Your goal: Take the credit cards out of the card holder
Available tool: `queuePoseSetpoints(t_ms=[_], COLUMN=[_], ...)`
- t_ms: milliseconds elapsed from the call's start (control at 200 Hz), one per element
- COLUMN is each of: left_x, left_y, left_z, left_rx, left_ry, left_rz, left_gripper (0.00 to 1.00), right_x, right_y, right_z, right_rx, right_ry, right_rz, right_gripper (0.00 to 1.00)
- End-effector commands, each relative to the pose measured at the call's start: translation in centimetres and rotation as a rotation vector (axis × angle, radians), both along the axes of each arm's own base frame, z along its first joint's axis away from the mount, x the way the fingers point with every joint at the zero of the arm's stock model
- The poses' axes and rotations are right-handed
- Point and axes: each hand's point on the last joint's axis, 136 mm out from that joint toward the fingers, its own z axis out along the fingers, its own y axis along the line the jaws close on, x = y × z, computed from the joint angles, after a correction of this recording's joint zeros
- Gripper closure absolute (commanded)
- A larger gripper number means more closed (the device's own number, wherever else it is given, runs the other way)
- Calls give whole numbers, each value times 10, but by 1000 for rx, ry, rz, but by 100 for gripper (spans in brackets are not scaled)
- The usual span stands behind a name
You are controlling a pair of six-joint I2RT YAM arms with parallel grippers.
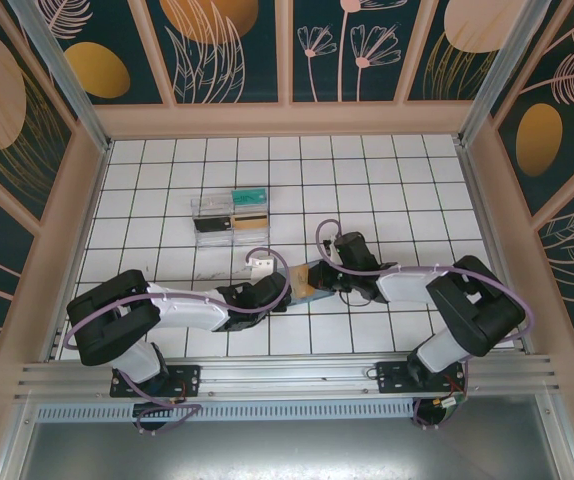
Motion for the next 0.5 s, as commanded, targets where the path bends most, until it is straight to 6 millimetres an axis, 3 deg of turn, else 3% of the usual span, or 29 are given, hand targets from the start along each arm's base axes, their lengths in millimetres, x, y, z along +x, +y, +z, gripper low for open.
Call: queuePoseSetpoints(t_ms=[0, 285, 360, 480, 495], left_x=[-8, -8, -8, -6, -6], left_y=[11, 13, 13, 6, 4], left_z=[-17, -16, -15, -3, 0], left_rx=[65, 62, 59, 23, 13], left_ry=[50, 47, 46, 32, 28], left_rz=[-11, -8, -9, -13, -16], left_gripper=[100, 100, 100, 100, 97], right_x=[0, 3, 9, 11, 11], right_y=[-14, -49, -57, -53, -52], right_z=[-3, 2, 14, 45, 49], right_rx=[-41, -40, -21, 29, 37], right_ry=[-5, -19, -50, -129, -140], right_rz=[-44, -143, -166, -146, -141], right_gripper=[94, 98, 99, 100, 100])
